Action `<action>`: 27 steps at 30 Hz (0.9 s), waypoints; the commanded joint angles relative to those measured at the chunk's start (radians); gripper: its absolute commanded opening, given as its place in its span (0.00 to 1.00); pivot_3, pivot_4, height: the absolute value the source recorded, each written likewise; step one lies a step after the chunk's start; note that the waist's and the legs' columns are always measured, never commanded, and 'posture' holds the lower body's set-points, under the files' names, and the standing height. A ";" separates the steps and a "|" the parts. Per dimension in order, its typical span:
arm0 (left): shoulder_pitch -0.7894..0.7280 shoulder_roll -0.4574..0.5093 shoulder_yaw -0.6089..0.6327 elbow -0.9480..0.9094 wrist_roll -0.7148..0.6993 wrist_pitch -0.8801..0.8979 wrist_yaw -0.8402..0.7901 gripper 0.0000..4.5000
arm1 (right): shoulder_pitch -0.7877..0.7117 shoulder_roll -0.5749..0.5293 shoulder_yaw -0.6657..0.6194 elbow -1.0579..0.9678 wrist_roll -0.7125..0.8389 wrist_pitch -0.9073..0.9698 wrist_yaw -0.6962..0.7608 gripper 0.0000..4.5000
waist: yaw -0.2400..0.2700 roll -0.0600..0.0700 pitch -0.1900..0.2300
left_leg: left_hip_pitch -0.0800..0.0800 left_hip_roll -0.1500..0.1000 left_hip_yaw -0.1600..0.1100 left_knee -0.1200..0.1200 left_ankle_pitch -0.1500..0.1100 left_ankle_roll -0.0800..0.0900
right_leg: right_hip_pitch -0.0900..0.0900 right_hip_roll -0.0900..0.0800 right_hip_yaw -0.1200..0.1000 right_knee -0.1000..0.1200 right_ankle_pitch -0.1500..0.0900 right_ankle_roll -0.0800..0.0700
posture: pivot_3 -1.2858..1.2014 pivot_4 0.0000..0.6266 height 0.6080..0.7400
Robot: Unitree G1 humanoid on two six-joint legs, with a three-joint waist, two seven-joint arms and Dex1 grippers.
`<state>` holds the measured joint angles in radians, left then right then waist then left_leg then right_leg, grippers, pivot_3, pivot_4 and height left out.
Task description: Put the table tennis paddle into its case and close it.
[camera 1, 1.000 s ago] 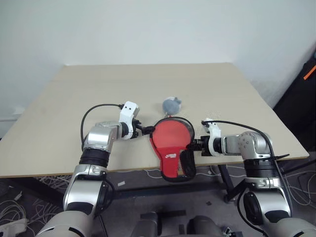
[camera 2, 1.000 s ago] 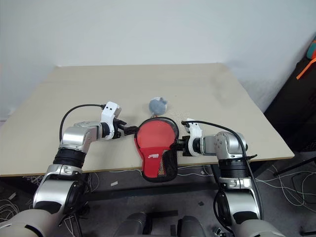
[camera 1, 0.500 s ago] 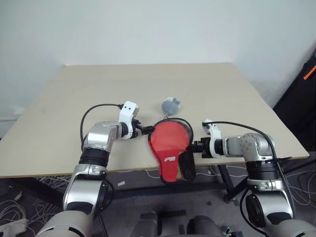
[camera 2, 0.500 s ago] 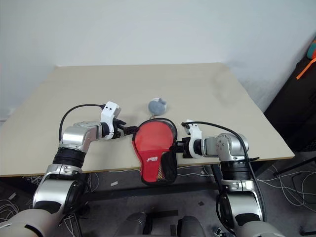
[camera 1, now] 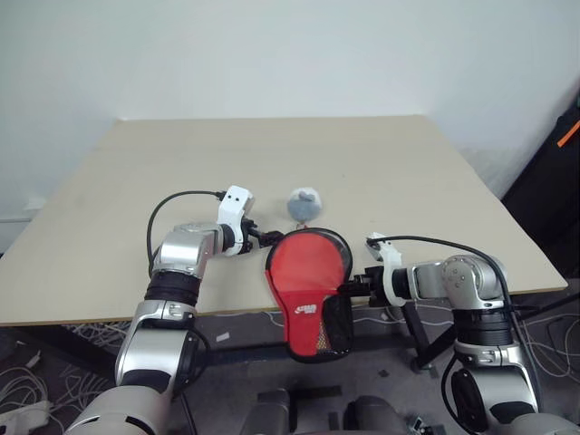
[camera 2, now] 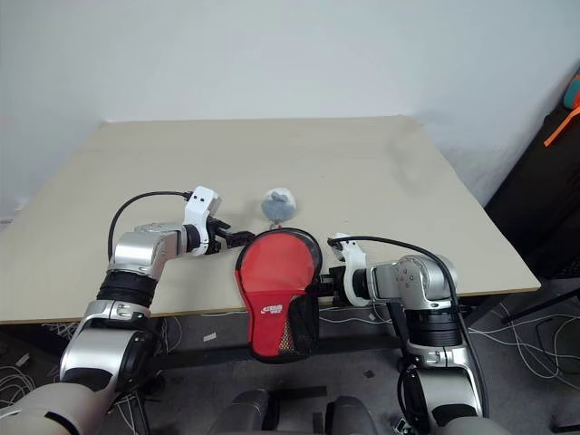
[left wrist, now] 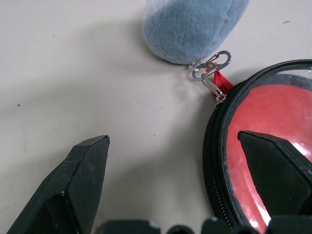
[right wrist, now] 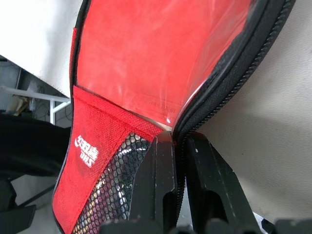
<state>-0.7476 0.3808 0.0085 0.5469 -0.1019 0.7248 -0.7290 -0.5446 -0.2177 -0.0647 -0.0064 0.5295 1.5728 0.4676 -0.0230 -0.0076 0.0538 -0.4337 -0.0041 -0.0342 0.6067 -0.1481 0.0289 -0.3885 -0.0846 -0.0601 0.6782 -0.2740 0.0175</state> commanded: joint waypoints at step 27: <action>-0.021 0.019 -0.001 -0.023 -0.037 -0.009 0.004 1.00 | -0.087 -0.081 -0.040 0.002 0.033 -0.234 0.046 0.55 | 0.003 0.000 0.000 | -0.001 0.001 0.000 0.002 0.001 0.001 | -0.001 -0.001 0.001 -0.001 0.004 0.002 | 0.52 0.00 0.87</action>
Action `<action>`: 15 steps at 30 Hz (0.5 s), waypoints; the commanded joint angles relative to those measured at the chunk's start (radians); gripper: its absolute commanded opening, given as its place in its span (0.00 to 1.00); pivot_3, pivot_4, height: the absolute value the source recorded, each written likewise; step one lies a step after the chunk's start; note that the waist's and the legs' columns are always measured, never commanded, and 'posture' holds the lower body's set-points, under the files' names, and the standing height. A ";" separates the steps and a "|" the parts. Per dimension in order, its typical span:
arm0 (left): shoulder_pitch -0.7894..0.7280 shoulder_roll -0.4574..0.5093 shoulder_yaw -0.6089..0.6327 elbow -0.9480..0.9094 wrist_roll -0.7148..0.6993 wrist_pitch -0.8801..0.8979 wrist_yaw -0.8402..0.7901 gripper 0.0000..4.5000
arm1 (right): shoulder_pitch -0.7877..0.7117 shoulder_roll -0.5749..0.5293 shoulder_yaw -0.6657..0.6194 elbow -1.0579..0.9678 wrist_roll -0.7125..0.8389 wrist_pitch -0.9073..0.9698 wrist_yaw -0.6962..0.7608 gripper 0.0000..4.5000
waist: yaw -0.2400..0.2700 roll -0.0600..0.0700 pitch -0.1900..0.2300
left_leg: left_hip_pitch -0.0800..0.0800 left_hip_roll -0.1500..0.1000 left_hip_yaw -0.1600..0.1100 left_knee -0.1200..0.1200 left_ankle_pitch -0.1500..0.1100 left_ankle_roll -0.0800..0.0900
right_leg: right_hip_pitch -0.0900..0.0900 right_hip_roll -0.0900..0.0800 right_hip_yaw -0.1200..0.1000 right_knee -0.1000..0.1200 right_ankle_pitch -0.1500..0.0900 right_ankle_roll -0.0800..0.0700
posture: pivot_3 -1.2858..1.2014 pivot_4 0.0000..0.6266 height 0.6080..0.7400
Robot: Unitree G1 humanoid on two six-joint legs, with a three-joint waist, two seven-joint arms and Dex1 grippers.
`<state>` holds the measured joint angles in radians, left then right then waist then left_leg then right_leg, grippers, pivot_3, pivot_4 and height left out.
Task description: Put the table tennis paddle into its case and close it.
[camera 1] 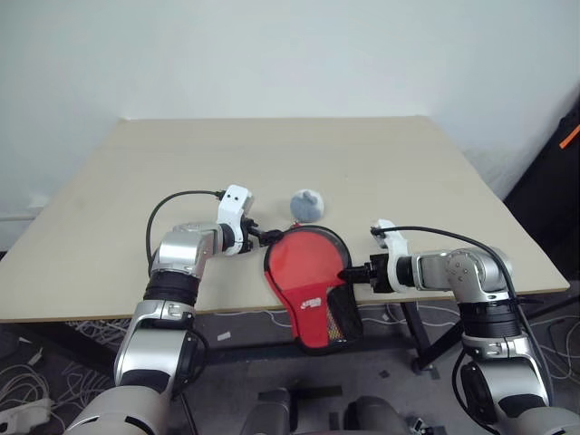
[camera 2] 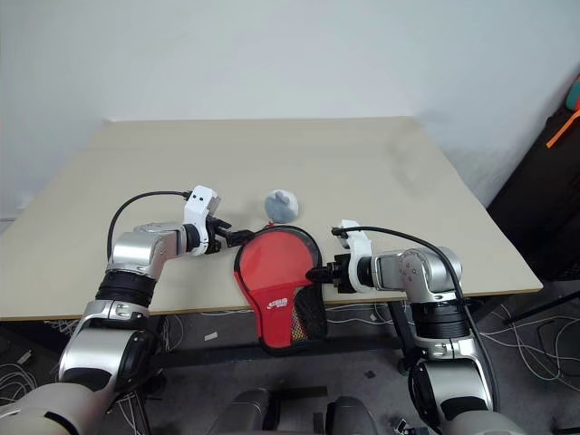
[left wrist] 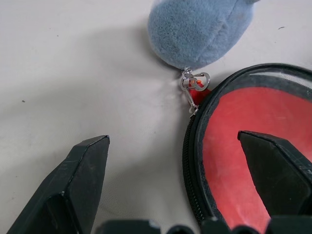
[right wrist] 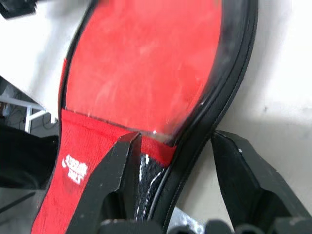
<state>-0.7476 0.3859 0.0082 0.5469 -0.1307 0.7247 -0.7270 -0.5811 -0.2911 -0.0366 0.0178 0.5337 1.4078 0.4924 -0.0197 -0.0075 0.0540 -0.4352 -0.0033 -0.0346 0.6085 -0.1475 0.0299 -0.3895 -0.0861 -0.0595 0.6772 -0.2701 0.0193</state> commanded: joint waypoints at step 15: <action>-0.031 0.017 0.010 -0.018 -0.021 -0.002 0.004 1.00 | -0.068 0.050 -0.001 -0.094 0.054 -0.270 0.065 0.55 | -0.002 0.000 0.000 | 0.000 0.001 0.000 0.000 0.000 0.000 | 0.000 0.000 0.000 0.000 0.000 0.000 | 0.52 0.00 0.87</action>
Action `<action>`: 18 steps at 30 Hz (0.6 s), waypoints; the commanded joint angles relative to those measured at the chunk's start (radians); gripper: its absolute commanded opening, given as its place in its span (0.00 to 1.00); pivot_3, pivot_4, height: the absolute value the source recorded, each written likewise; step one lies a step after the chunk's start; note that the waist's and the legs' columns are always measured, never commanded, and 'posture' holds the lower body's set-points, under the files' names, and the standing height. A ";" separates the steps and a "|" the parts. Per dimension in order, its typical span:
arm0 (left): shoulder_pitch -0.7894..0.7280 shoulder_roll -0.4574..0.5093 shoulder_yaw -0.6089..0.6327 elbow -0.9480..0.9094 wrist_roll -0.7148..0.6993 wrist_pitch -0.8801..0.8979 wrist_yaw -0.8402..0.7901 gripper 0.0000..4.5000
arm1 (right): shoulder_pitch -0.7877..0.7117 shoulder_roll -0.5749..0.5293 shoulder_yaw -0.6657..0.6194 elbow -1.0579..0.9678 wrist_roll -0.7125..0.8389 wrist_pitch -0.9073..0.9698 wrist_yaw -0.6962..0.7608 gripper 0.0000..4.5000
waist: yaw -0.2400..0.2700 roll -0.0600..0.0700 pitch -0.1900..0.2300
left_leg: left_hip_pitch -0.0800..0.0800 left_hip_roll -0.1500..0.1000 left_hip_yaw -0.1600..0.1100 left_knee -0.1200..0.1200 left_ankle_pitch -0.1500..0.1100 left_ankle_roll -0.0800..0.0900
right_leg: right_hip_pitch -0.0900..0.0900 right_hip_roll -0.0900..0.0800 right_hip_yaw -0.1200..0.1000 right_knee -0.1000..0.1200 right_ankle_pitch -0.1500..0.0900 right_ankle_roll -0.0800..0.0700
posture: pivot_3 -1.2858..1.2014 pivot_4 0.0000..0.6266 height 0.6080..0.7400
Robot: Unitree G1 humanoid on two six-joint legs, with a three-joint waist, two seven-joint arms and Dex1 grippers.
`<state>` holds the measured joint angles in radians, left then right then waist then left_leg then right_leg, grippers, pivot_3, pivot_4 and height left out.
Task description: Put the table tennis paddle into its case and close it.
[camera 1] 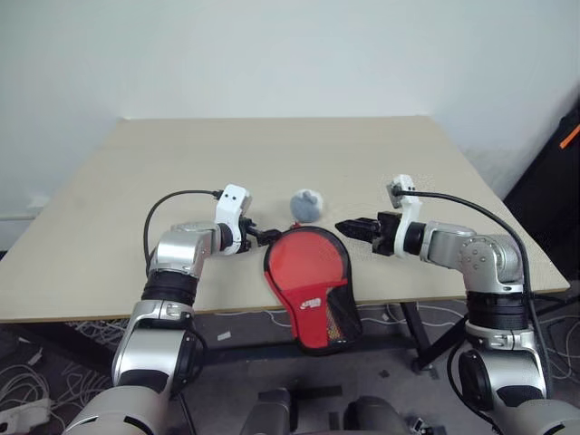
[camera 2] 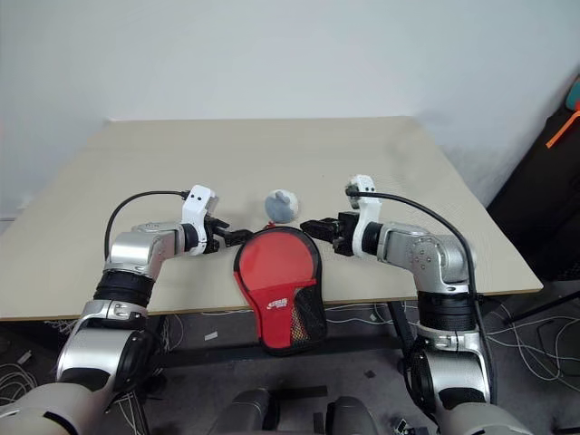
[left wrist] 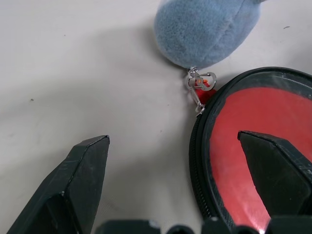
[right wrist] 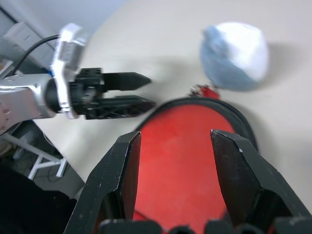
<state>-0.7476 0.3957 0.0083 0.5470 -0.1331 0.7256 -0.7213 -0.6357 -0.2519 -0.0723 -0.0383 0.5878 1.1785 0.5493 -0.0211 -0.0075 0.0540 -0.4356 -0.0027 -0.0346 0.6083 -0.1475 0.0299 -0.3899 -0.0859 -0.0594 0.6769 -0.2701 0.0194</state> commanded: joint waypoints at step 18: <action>0.147 0.009 -0.167 -0.354 -0.068 0.030 -0.161 1.00 | -0.133 0.049 -0.059 0.221 -0.081 -0.319 -0.123 0.55 | 0.001 0.001 0.001 | -0.001 0.000 0.000 -0.002 0.000 0.000 | -0.002 0.000 0.003 -0.001 0.002 -0.004 | 0.52 0.00 0.87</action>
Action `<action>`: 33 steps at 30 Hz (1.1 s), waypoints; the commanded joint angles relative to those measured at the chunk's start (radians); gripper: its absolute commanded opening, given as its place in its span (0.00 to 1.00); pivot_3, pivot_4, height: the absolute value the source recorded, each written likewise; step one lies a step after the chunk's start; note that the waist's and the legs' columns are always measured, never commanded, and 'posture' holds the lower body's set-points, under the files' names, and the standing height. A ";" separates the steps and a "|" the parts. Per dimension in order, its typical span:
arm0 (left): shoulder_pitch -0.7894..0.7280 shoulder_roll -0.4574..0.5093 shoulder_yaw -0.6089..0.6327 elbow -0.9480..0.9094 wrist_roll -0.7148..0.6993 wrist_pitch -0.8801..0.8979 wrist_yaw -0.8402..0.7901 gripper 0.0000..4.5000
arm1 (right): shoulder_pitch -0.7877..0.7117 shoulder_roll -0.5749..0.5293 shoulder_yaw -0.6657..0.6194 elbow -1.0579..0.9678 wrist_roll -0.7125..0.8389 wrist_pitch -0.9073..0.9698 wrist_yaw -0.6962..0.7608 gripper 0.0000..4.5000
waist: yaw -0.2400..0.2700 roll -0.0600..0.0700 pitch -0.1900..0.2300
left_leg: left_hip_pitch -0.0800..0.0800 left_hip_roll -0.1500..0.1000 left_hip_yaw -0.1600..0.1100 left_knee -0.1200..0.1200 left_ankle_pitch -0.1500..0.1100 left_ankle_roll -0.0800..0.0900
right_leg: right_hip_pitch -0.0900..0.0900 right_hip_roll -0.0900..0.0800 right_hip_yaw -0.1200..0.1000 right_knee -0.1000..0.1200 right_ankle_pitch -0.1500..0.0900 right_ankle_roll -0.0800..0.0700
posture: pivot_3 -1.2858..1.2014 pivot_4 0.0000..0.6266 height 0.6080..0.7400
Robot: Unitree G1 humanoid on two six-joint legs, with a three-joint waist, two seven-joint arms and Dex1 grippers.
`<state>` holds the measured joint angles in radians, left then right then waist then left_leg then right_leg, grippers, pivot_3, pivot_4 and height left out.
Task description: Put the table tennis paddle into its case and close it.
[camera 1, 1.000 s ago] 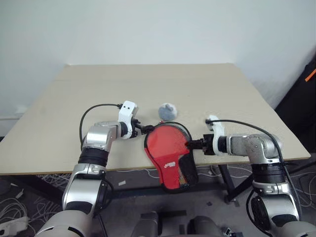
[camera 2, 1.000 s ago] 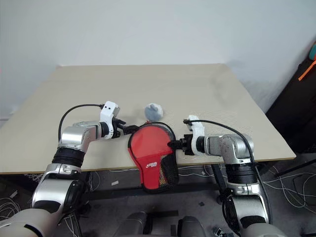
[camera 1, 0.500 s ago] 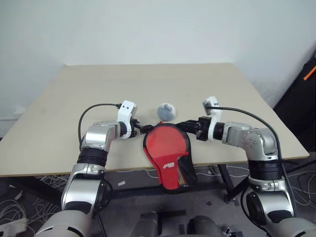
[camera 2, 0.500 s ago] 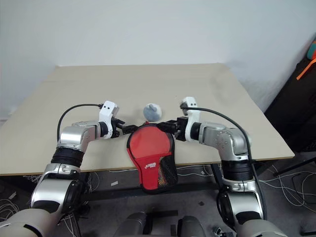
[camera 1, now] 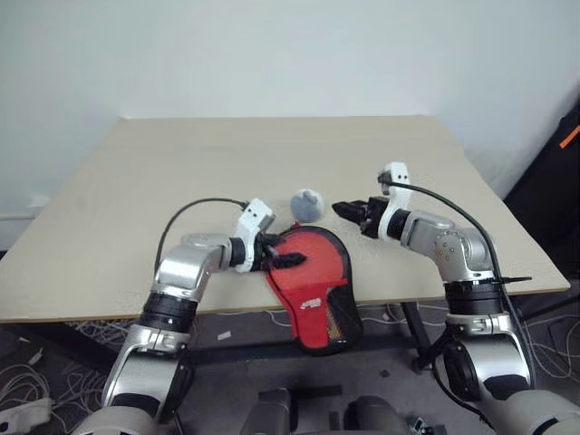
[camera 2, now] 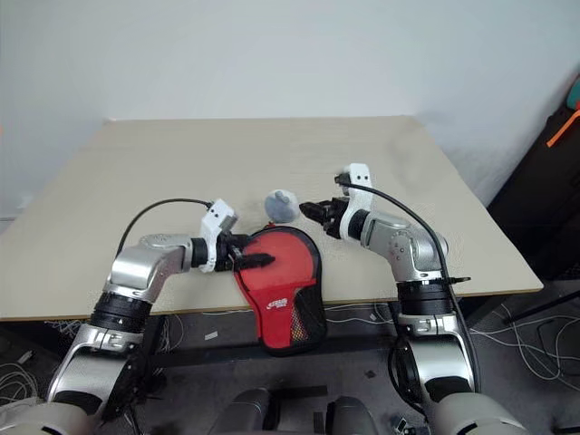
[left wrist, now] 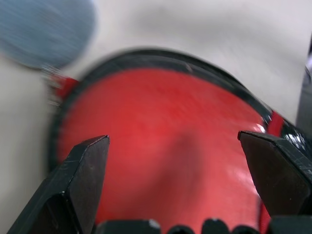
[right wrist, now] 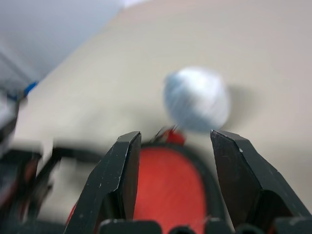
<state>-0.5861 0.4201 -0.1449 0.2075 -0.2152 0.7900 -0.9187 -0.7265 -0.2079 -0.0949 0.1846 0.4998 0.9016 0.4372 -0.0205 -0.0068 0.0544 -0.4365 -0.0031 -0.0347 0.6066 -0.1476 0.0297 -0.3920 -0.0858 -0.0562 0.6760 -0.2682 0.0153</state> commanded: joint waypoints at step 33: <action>0.018 -0.027 -0.157 0.012 0.097 0.001 0.099 0.00 | -0.218 0.096 0.049 0.320 -0.135 -0.219 -0.049 0.59 | -0.003 0.003 0.000 | 0.004 -0.001 0.001 0.000 0.001 0.002 | 0.002 0.001 0.001 0.001 -0.001 0.002 | 0.52 0.00 0.87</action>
<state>-0.5891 0.3928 -0.2683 0.2129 -0.1304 0.7549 -0.8178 -0.9036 -0.1228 -0.0498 0.4779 0.3820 0.7380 0.3910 -0.0234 -0.0040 0.0541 -0.4324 -0.0039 -0.0341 0.6060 -0.1467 0.0312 -0.3898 -0.0847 -0.0546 0.6766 -0.2693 0.0177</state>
